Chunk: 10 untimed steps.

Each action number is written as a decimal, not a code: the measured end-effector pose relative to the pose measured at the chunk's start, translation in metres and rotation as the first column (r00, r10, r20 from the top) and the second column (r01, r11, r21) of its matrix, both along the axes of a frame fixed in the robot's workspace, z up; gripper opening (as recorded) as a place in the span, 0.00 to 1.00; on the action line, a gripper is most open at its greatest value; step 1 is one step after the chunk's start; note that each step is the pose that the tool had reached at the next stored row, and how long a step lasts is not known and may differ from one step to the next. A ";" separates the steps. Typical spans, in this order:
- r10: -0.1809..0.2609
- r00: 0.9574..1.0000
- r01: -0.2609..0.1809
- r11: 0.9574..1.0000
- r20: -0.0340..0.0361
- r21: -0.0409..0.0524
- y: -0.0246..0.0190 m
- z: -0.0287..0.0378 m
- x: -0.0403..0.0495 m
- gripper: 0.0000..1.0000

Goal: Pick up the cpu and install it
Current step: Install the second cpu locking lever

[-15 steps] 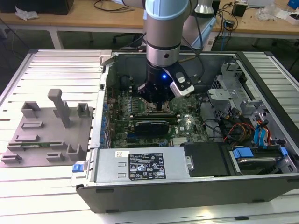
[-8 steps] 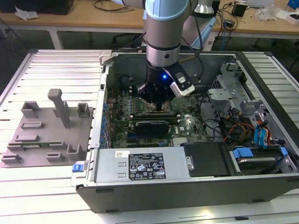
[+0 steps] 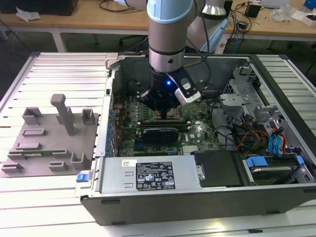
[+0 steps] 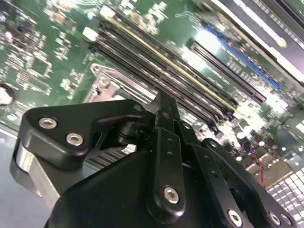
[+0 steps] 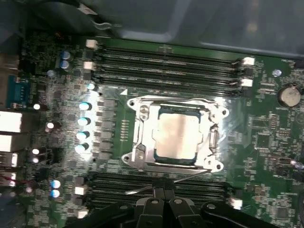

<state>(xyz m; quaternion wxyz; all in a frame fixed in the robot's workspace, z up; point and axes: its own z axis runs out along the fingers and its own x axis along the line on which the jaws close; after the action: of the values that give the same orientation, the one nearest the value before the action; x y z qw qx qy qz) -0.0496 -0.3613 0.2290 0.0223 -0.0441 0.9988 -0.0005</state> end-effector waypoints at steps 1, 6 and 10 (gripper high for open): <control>0.000 1.000 0.000 1.000 0.000 0.001 0.0000 -0.0007 -0.0042 0.11; 0.000 1.000 0.000 1.000 0.000 0.008 -0.0001 -0.0048 -0.0145 0.11; 0.000 1.000 0.000 0.999 0.000 0.052 -0.0036 -0.0051 -0.0145 0.11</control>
<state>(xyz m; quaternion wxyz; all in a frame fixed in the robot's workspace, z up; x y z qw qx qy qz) -0.0641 -0.3648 0.2239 0.0235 -0.0435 0.9985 0.0254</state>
